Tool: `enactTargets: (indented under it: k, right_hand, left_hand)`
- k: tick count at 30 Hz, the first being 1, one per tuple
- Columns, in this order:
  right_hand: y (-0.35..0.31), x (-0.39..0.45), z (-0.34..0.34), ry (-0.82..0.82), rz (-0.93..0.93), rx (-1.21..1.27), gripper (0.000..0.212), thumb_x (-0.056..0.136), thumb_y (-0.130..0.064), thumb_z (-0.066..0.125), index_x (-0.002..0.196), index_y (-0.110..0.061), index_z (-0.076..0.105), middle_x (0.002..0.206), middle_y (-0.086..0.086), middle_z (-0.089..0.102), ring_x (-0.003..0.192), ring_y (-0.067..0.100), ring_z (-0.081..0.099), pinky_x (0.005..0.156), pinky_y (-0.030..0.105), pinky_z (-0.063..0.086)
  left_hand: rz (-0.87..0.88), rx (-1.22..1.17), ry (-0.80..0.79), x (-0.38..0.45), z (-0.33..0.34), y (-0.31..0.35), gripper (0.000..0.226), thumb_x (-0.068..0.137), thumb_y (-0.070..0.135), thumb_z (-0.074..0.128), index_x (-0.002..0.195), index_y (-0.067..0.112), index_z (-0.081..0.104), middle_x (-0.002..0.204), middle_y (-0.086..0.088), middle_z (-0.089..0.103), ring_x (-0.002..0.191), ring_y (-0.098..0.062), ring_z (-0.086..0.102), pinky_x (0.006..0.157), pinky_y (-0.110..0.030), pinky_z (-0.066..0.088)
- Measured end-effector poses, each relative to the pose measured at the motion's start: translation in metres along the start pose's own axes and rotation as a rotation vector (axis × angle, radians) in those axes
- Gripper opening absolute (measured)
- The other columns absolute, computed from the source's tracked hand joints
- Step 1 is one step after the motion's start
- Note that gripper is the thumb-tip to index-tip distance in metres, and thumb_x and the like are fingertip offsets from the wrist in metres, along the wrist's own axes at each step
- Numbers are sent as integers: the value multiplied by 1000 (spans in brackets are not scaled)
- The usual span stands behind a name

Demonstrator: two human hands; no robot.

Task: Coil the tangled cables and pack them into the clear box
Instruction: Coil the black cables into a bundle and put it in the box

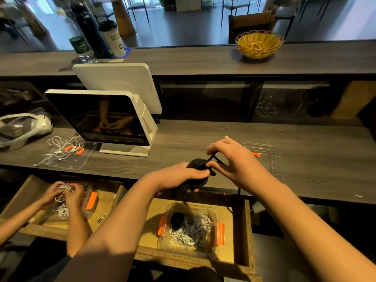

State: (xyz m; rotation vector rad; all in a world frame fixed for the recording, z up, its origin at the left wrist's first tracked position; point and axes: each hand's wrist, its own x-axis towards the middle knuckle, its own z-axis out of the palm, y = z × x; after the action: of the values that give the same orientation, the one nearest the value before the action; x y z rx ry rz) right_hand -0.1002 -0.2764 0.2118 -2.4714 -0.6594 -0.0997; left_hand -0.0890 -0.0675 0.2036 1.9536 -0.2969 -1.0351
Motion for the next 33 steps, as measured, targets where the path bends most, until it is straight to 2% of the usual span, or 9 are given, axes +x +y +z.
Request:
enactTargets:
  k: [2,6,11,16,20,23,27,29,33]
  right_hand:
    - [4,0,-2,-34,-2,12,26,93,-25,66,119,-20,66,115,-2,67,112,14,59,105,36,46]
    - [8,2,-5,10,85,99,23,98,-15,59,119,-19,68,107,-8,68,91,5,62,85,33,56]
    - [22,6,-2,9,140,59,20,96,-16,61,113,-22,70,101,-6,62,93,9,58,82,30,51]
    - [27,5,12,-25,12,-91,24,95,-18,60,117,-21,68,108,1,65,97,21,64,80,36,56]
    - [19,7,35,-9,-190,-266,36,80,-6,73,114,-17,69,109,4,68,102,25,64,83,36,46]
    - [5,3,47,2,-28,173,36,88,-9,66,122,-19,64,119,-2,66,115,14,58,99,34,43]
    - [-3,-5,52,33,206,859,21,90,3,60,110,-2,65,105,-2,69,103,2,63,90,18,48]
    - [-6,-6,54,57,299,1007,19,90,-2,58,106,5,64,100,4,68,96,2,63,83,13,48]
    - [-11,-5,54,135,394,992,26,93,-38,64,86,-13,67,80,-4,64,79,5,60,73,15,47]
  left_hand:
    - [-34,12,6,-2,0,0,59,94,66,45,120,14,60,93,-5,67,87,-17,62,89,-41,54]
    - [-8,-35,-13,-8,1,-3,43,101,56,35,134,39,56,88,-5,67,66,-8,56,64,-21,50]
    - [38,-40,-20,-16,-1,0,43,95,57,37,131,45,54,91,-6,67,67,-3,58,66,-19,50]
    - [88,-167,-43,-16,-2,-7,52,99,60,38,140,31,54,92,-6,68,71,-11,58,63,-22,50]
    - [162,-466,-104,-14,1,-15,57,99,53,37,139,16,54,91,-15,64,65,-14,56,57,-24,46]
    - [173,-680,-90,-11,5,-15,64,96,55,39,133,5,54,87,-18,61,59,-15,55,49,-23,45]
    - [156,-756,-24,-10,4,-14,71,93,61,43,131,3,56,86,-19,59,63,-19,52,47,-24,43]
    - [136,-745,26,-10,1,-16,70,93,62,45,130,3,57,85,-18,60,61,-19,51,46,-23,43]
    - [81,-544,74,-12,4,-7,58,99,57,35,109,6,62,75,-11,64,51,-13,52,47,-23,42]
